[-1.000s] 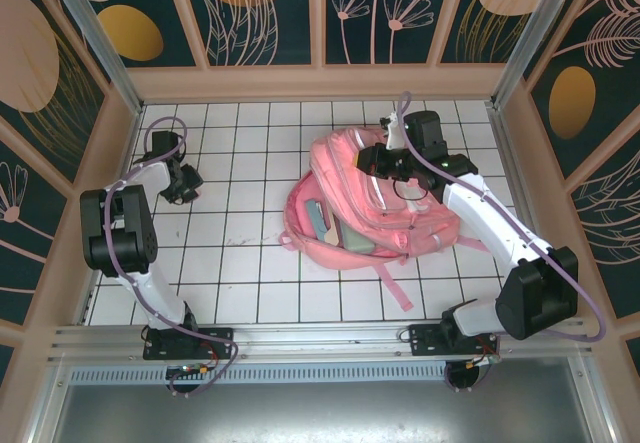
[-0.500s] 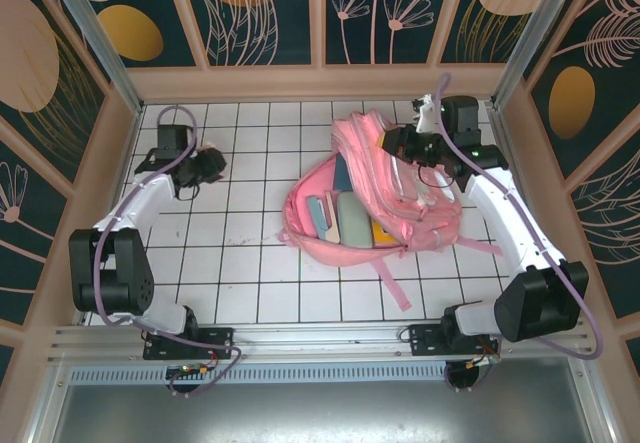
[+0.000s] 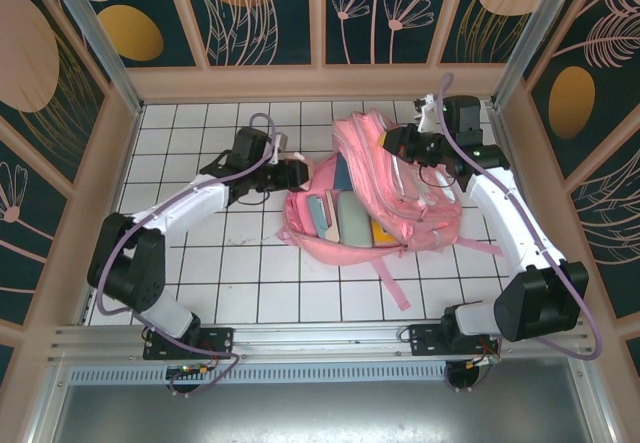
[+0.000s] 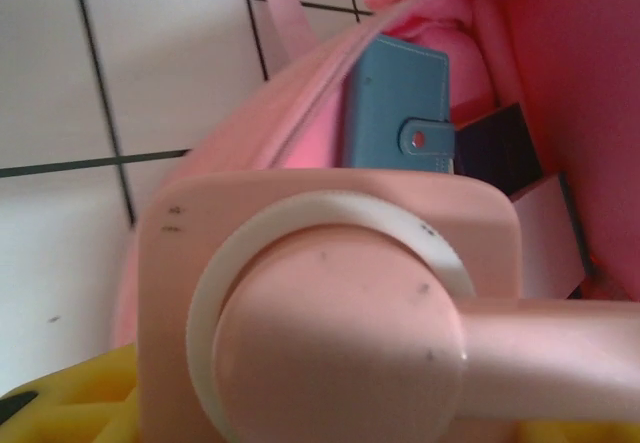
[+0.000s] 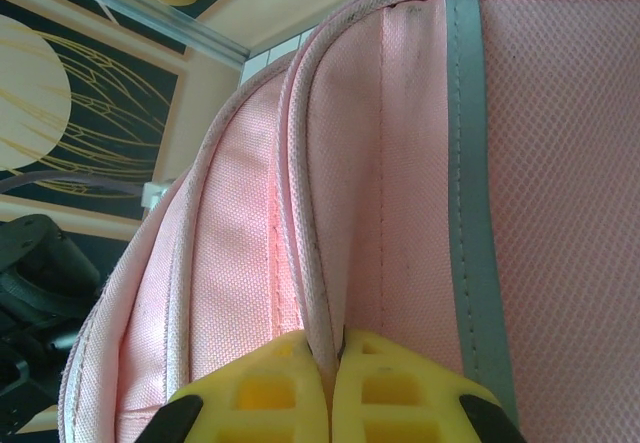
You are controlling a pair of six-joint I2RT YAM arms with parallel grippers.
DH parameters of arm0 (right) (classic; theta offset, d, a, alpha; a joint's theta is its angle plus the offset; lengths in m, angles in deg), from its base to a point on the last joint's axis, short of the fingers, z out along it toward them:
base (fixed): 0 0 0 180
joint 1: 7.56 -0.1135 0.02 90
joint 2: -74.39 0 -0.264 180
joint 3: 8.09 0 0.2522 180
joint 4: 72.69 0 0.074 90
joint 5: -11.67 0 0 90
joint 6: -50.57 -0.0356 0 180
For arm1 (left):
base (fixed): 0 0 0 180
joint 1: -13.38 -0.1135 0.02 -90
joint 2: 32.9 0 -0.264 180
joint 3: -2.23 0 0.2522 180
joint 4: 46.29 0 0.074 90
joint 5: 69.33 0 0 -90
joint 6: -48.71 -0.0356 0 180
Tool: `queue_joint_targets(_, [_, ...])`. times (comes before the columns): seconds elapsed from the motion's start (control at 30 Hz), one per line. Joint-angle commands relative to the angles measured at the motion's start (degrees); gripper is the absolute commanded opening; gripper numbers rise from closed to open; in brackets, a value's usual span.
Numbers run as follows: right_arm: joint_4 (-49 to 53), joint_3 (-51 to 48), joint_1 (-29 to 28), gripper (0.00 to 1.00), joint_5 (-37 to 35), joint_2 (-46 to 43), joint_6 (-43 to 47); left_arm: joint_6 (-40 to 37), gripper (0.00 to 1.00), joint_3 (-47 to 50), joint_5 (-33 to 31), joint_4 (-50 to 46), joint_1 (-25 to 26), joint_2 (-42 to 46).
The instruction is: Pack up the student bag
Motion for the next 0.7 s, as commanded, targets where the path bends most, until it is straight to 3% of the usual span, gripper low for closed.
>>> queue_joint_targets(0.0, [-8.2, 0.8, 0.6, 0.00, 3.4, -3.2, -1.4, 1.2, 0.28, -4.2, 0.6, 3.2, 2.0, -3.7])
queue_joint_targets(0.2, [-8.4, 0.0, 0.5, 0.00, 3.5, -3.8, -1.6, -5.3, 0.28, -12.2, -3.4, -3.3, 3.8, -10.9])
queue_joint_targets(0.4, [-8.3, -0.7, 0.5, 0.00, 3.3, -4.3, -1.7, -12.6, 0.29, -18.6, -12.3, -10.3, 4.7, -16.2])
queue_joint_targets(0.67, [-8.2, -0.9, 0.5, 0.00, 2.9, -4.4, -1.6, -20.1, 0.28, -20.0, -18.6, -12.5, 8.4, -20.8])
